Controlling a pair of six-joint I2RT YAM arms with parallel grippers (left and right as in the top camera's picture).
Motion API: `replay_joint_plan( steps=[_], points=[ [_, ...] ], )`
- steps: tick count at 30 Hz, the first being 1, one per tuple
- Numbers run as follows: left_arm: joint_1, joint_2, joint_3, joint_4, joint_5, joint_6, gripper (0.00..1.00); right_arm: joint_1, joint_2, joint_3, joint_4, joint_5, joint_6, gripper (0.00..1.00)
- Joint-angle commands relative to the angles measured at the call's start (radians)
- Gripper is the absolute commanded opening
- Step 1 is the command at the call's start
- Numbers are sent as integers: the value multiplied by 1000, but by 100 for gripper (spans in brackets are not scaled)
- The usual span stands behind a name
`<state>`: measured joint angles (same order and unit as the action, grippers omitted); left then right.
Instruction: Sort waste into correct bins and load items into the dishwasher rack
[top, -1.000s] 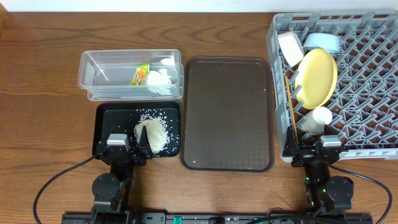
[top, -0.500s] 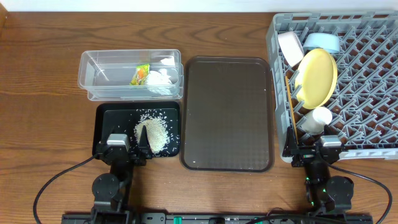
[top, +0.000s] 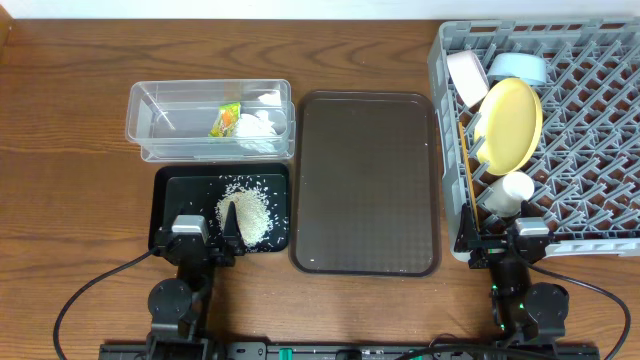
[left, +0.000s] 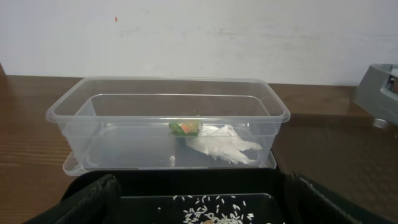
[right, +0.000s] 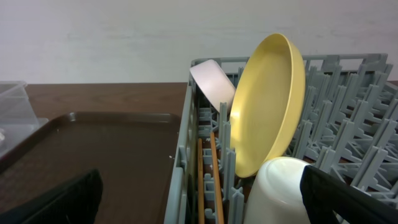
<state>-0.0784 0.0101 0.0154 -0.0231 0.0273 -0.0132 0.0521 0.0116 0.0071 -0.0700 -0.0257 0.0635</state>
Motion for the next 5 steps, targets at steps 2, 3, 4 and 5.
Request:
replay_joint_plan(
  steps=[2,3,4,5],
  points=[
    [6,-3,-11,-47,-10,13,87,13,-6,-2,-4,3,-13,99],
    [6,-3,-11,-47,-10,13,87,13,-6,-2,-4,3,-13,99],
    [6,-3,-11,-47,-10,13,87,13,-6,-2,-4,3,-12,99],
    [6,-3,-11,-47,-10,13,87,13,-6,-2,-4,3,-13,99]
  ],
)
